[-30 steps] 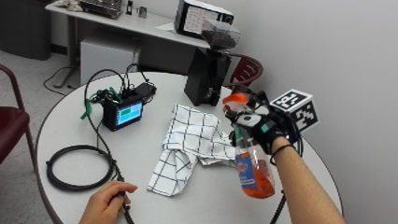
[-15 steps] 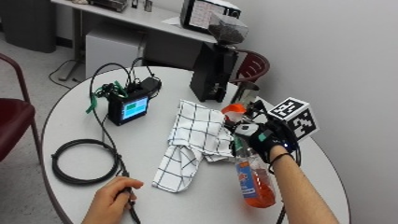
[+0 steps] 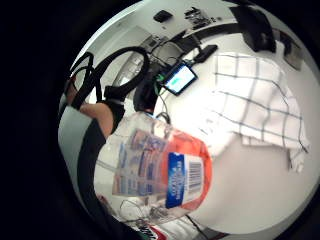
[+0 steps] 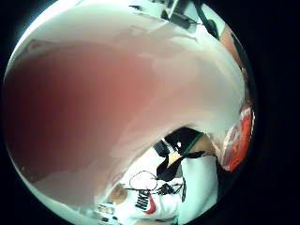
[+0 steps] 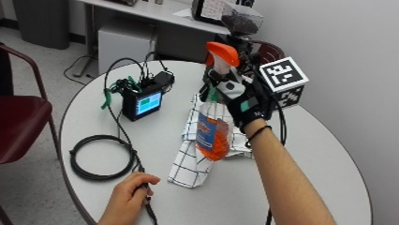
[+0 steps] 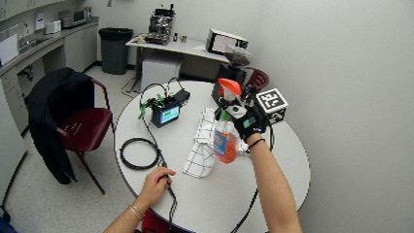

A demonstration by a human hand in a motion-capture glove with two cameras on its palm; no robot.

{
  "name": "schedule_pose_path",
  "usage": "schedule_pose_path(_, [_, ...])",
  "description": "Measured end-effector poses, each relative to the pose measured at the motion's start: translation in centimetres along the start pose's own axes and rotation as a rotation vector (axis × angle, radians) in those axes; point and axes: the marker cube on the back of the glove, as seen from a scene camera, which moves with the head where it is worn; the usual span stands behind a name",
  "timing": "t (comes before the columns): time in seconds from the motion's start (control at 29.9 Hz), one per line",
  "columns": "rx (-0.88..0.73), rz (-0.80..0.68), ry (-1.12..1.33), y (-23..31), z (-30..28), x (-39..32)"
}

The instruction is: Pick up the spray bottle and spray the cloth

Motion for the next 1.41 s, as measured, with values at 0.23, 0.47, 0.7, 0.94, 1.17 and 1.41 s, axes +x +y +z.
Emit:
schedule_pose_path(0.23, [0.062, -0.073, -0.054, 1.0, 4.5, 6.1])
schedule_pose_path(0.47, [0.090, -0.038, -0.116, 3.2, 7.3, 9.8])
schedule_pose_path(0.7, [0.098, -0.047, -0.099, 3.6, 7.4, 10.7])
schedule_pose_path(0.94, [0.106, -0.060, -0.119, 3.6, 7.2, 10.9])
schedule_pose_path(1.17, [0.092, -0.069, -0.123, 4.9, 7.7, 12.0])
schedule_pose_path(1.41, [0.113, -0.073, -0.136, 7.7, 5.4, 12.5])
